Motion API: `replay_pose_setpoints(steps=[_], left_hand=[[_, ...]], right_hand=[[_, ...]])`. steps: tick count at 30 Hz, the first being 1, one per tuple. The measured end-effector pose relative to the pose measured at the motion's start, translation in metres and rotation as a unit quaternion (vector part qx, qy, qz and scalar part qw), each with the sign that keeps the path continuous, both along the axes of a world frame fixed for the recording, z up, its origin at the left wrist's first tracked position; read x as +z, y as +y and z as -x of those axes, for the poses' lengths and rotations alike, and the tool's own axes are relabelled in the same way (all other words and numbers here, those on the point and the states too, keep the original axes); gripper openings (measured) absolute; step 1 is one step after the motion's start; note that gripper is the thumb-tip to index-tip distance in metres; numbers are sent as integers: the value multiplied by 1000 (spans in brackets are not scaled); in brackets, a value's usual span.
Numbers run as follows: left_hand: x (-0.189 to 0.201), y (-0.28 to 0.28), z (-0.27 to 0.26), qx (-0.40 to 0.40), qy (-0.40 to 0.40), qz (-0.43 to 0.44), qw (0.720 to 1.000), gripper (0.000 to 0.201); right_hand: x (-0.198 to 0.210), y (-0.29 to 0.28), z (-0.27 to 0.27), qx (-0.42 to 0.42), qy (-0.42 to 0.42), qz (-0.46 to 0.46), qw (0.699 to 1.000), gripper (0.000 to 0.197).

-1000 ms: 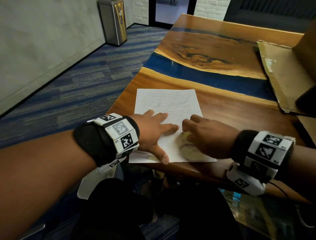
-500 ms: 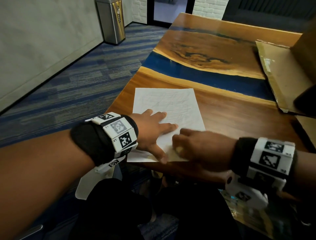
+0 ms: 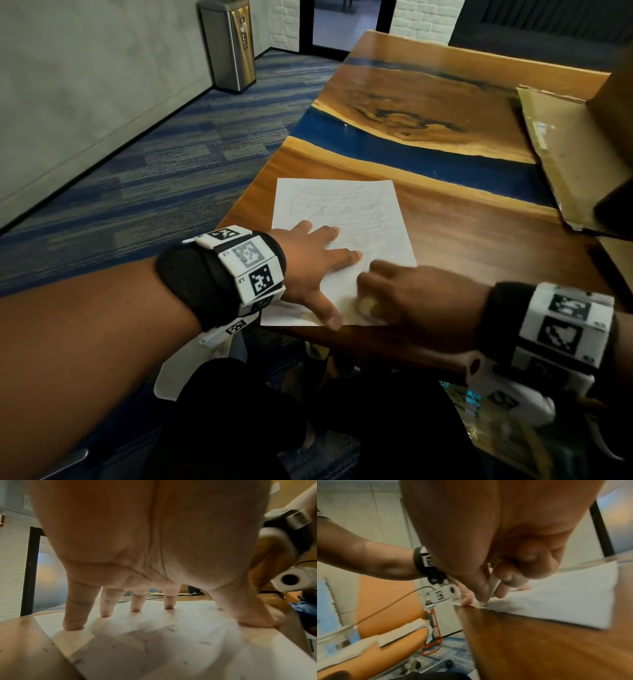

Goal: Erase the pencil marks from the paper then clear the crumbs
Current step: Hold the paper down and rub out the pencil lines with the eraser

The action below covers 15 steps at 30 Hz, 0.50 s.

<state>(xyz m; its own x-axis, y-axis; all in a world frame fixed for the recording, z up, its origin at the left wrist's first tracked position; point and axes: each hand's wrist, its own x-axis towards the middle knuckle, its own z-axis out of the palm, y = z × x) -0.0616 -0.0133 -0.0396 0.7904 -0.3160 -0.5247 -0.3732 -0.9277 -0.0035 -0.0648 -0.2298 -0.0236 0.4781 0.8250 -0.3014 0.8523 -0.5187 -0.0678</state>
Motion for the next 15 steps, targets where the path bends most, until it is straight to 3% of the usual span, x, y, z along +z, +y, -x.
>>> replay_pose_setpoints(steps=[2,6,10,12,15], left_hand=[[0,0,0,1,1,1,1000,123],[0,0,0,3,2,-1,1000,122],[0,-5,4,20,-13,14,1000,116],[0,-8,5,18,-25,17,999,114],[0,-9,3,18,-27,20,999,115]], right_hand=[[1,0,8,20,18,9,1000,44],[-3,-10,-23,-80,-31,30,996,26],[-9,-10,-23,-91,-40,16,995,27],[-4,-9,-14,-84,-37,2,996,30],[0,-4,11,-7,-9,-26,1000,46]])
